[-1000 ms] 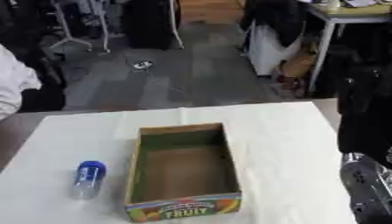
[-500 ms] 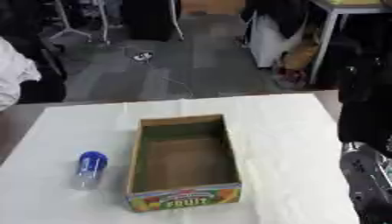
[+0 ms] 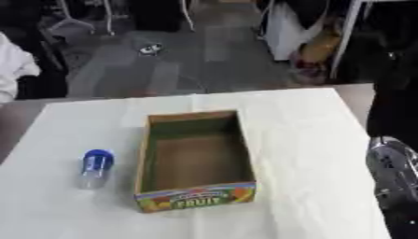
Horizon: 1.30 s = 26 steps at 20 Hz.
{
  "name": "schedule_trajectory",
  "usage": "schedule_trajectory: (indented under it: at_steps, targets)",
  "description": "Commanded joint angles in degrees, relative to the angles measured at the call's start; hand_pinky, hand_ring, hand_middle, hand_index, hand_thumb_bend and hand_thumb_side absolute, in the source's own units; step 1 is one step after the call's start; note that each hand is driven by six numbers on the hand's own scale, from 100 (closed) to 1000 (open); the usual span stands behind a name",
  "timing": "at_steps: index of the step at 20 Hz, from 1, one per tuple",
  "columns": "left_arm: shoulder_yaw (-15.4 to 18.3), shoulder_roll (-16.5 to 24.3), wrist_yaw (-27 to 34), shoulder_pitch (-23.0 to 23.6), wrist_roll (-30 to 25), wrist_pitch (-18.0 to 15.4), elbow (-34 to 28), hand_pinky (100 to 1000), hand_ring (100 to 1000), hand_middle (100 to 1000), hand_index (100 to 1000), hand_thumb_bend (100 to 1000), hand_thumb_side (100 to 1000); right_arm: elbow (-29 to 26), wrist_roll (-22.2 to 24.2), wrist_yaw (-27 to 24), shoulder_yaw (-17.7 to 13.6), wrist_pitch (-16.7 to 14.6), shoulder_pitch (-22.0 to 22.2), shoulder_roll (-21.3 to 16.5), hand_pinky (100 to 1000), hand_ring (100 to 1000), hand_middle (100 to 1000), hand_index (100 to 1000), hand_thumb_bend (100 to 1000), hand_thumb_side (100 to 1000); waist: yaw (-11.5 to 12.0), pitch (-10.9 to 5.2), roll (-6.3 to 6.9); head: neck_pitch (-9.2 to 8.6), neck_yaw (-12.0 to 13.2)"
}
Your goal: Pick up objects on the table and place them in the box.
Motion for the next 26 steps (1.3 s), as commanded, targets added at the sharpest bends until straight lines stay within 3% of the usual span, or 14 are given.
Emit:
schedule_trajectory:
  at_steps: [1, 9, 12, 15, 22, 26]
  targets:
    - [0.38, 4.89, -3.38, -1.05, 1.51, -1.48, -0.82, 440, 512, 779, 862, 389, 883, -0.57, 7.59, 0.26, -0.36, -6.94, -0.34, -1.24, 232, 310, 414, 522, 100, 1000, 0.00, -0.50, 0.01, 0.69, -0.28]
    - [0.49, 12.95, -9.00, -3.62, 4.83, -4.46, -0.82, 521, 634, 858, 870, 414, 889, -0.57, 8.27, 0.36, 0.03, -6.83, -0.57, -1.55, 233, 311, 415, 522, 100, 1000, -0.56, -0.41, 0.46, 2.06, 0.97]
    - [0.17, 15.52, -11.32, -4.49, 5.41, -4.96, -0.82, 603, 722, 889, 873, 429, 893, -0.57, 8.48, 0.45, 0.17, -6.60, -0.74, -1.59, 234, 311, 415, 522, 100, 1000, -0.83, -0.36, 0.62, 2.65, 1.18]
    - [-0.20, 17.68, -13.40, -5.31, 5.76, -5.08, -0.82, 614, 733, 894, 876, 441, 894, -0.57, 8.63, 0.47, 0.29, -6.46, -0.92, -1.63, 234, 311, 415, 522, 100, 1000, -1.05, -0.35, 0.74, 2.96, 1.54]
    - [-0.78, 21.90, -17.94, -7.39, 5.70, -3.30, -0.82, 628, 732, 896, 884, 476, 908, -0.57, 9.04, 0.48, 0.60, -6.10, -1.28, -1.68, 235, 311, 416, 521, 100, 1000, -1.58, -0.22, 1.00, 3.05, 2.02]
    - [-1.56, 23.70, -20.63, -8.55, 4.67, -0.59, -0.82, 638, 740, 897, 892, 490, 927, -0.57, 9.42, 0.42, 0.79, -5.81, -1.53, -1.60, 237, 311, 416, 521, 102, 1000, -1.97, -0.03, 1.08, 3.38, 2.53]
